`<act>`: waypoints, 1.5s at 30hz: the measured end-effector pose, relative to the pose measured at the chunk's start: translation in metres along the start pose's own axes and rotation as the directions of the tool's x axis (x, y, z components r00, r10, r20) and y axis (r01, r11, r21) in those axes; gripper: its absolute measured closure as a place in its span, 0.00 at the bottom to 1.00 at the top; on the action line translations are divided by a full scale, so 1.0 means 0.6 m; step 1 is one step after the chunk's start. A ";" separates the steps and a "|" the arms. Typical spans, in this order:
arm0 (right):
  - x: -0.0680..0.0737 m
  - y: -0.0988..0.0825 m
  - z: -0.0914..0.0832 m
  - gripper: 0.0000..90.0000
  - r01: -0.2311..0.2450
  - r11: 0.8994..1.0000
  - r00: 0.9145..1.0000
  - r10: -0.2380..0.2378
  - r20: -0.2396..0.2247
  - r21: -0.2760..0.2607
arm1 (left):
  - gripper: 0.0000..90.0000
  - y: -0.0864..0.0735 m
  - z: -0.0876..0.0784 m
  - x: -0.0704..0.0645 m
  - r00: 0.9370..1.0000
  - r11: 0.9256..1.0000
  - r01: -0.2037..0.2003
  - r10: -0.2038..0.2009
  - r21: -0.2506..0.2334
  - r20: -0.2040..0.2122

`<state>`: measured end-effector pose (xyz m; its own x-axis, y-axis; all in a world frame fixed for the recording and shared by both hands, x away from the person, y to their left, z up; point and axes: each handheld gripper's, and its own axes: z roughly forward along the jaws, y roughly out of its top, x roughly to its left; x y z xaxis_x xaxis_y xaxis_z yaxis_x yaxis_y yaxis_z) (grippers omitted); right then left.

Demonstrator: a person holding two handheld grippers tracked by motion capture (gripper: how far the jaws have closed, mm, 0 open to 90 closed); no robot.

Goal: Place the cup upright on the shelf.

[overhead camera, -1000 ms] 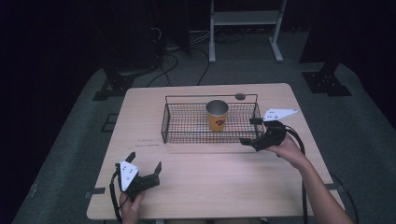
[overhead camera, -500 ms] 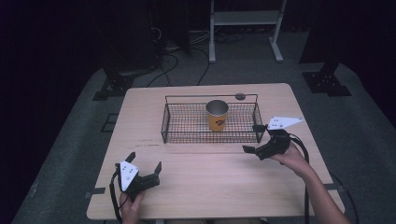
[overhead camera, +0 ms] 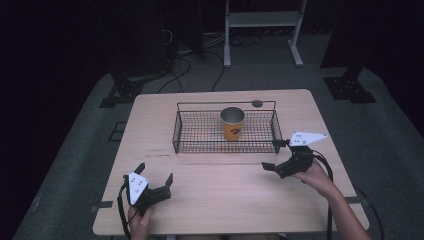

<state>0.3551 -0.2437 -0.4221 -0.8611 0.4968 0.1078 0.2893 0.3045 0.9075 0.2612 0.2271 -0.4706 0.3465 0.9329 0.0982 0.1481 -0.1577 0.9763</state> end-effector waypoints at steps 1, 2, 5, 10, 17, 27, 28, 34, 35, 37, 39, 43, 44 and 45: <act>0.001 -0.002 0.000 0.00 -0.003 1.000 1.000 0.003 -0.001 -0.002 | 0.00 0.000 0.000 0.000 1.000 1.000 0.000 0.000 0.000 0.000; 0.002 -0.004 0.000 0.00 -0.005 1.000 1.000 0.005 -0.003 0.006 | 0.00 0.000 0.000 0.000 1.000 1.000 0.001 -0.001 0.000 0.000; 0.005 -0.008 -0.001 0.00 -0.005 1.000 1.000 0.005 0.003 0.008 | 0.00 0.000 0.000 0.000 1.000 1.000 0.001 -0.001 -0.001 0.000; 0.008 -0.019 -0.003 0.00 -0.018 1.000 1.000 0.018 0.001 0.011 | 0.00 0.000 0.000 0.000 1.000 1.000 0.000 0.000 -0.001 0.000; 0.011 -0.033 -0.010 0.00 -0.027 1.000 1.000 0.027 0.012 0.009 | 0.00 0.000 0.000 0.000 1.000 1.000 0.001 -0.001 -0.001 -0.001; 0.018 -0.056 -0.022 0.00 -0.036 0.999 0.999 0.035 0.033 0.008 | 0.00 0.000 0.000 0.000 1.000 1.000 -0.001 0.001 -0.003 -0.001; 0.018 -0.058 -0.023 0.00 -0.036 0.999 0.999 0.036 0.037 0.007 | 0.00 0.000 -0.001 0.000 1.000 1.000 0.000 0.000 -0.002 -0.001; 0.021 -0.073 -0.035 0.00 -0.049 0.999 0.997 0.049 0.058 -0.008 | 0.00 0.000 -0.001 -0.001 1.000 1.000 -0.004 0.004 -0.002 -0.003; 0.022 -0.075 -0.036 0.00 -0.049 0.999 0.997 0.049 0.060 -0.010 | 0.00 0.000 -0.001 -0.001 1.000 1.000 -0.004 0.004 -0.002 -0.003; 0.023 -0.077 -0.038 0.00 -0.047 0.999 0.997 0.048 0.064 -0.013 | 0.00 0.000 -0.001 -0.001 1.000 1.000 -0.004 0.004 -0.002 -0.003; 0.025 -0.080 -0.041 0.00 -0.050 0.999 0.996 0.051 0.069 -0.017 | 0.00 0.000 -0.001 -0.001 1.000 1.000 -0.004 0.004 -0.002 -0.003; 0.037 -0.085 -0.050 0.00 -0.057 0.996 0.996 0.061 0.067 -0.062 | 0.00 0.000 0.000 -0.001 1.000 1.000 -0.002 0.002 0.000 -0.003; 0.037 -0.085 -0.050 0.00 -0.057 0.996 0.996 0.061 0.067 -0.062 | 0.00 0.000 0.000 -0.001 1.000 1.000 -0.002 0.002 0.000 -0.003; 0.042 -0.090 -0.051 0.00 -0.059 0.996 0.995 0.065 0.076 -0.069 | 0.00 0.000 0.001 -0.001 1.000 1.000 -0.001 0.001 0.002 -0.003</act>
<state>0.3048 -0.2726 -0.4561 -0.8066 0.5754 0.1353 0.3103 0.2174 0.9254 0.2614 0.2266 -0.4705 0.3435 0.9338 0.1000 0.1494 -0.1595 0.9758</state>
